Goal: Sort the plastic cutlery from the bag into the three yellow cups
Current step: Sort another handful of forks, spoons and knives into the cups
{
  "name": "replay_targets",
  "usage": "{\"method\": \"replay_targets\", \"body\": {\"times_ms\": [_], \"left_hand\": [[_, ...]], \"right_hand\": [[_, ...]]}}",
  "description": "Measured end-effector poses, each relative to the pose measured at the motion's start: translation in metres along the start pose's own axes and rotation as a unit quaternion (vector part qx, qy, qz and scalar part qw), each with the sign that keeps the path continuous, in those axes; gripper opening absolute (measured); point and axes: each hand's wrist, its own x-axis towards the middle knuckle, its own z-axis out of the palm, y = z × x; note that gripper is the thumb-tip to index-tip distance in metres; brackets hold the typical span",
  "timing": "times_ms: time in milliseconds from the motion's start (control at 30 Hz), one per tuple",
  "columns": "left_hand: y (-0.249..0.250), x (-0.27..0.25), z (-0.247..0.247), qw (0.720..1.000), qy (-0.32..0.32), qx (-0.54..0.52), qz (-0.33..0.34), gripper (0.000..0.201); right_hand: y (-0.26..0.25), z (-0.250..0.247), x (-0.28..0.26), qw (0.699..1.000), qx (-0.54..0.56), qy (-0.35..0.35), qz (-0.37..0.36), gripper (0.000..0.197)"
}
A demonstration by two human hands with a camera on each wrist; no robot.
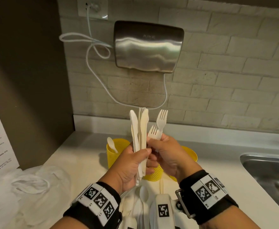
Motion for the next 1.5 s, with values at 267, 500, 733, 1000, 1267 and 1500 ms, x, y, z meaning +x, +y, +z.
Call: {"method": "replay_targets", "body": {"times_ms": [267,500,733,1000,1267,1500], "left_hand": [[0.001,0.006,-0.002,0.999,-0.009,0.029,-0.014,0.02],[-0.004,0.008,-0.007,0.998,-0.014,0.062,-0.028,0.019],[-0.006,0.009,-0.016,0.997,-0.048,-0.009,-0.068,0.027],[-0.005,0.005,-0.015,0.997,-0.027,0.024,-0.064,0.019],[-0.017,0.011,-0.01,0.997,0.032,0.062,0.021,0.018],[-0.023,0.021,-0.021,0.989,0.13,0.062,0.045,0.008]], "right_hand": [[0.0,0.002,0.004,1.0,0.003,0.026,0.012,0.012],[0.004,0.003,0.012,1.0,0.019,0.011,0.016,0.028],[0.004,0.0,0.01,0.999,0.01,-0.047,-0.004,0.02],[0.008,-0.005,0.01,0.997,0.008,-0.074,0.017,0.024],[0.009,0.003,0.015,0.999,-0.038,0.037,0.012,0.012],[0.003,-0.002,0.034,0.983,0.013,0.158,-0.089,0.017]]}}
